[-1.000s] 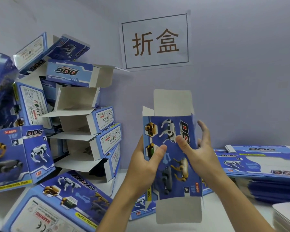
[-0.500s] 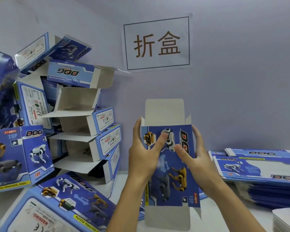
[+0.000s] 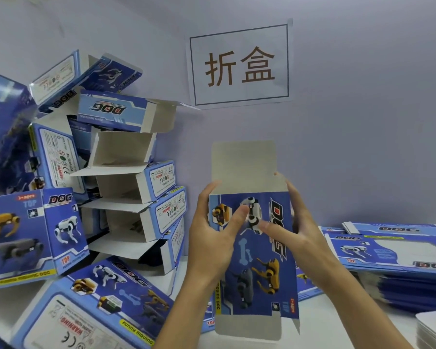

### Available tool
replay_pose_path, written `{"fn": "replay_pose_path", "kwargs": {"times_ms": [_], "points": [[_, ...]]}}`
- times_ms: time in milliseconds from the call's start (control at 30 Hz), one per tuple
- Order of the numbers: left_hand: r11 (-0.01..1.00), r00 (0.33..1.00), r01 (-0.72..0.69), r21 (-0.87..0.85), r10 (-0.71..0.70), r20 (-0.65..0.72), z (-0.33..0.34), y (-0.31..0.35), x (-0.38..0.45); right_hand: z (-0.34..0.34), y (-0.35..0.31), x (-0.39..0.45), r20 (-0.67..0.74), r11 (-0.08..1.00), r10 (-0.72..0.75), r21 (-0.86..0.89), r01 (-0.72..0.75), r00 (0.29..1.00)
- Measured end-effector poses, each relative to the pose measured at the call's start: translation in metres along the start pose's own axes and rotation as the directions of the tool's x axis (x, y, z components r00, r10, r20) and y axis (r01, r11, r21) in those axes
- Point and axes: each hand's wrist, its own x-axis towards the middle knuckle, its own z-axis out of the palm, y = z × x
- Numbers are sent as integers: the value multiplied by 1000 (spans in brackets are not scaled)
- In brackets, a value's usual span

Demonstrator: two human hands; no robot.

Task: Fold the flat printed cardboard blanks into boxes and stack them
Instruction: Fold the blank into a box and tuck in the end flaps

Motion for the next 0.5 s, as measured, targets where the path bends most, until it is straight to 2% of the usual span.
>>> {"fn": "replay_pose_path", "kwargs": {"times_ms": [233,500], "points": [[1000,999,2,1,-2,38,2,4,-3,-6,8,3,46,992,38,123,-43,998],[997,1000,-9,83,9,7,6,9,-3,-2,0,3,26,991,-77,111,74,997]]}}
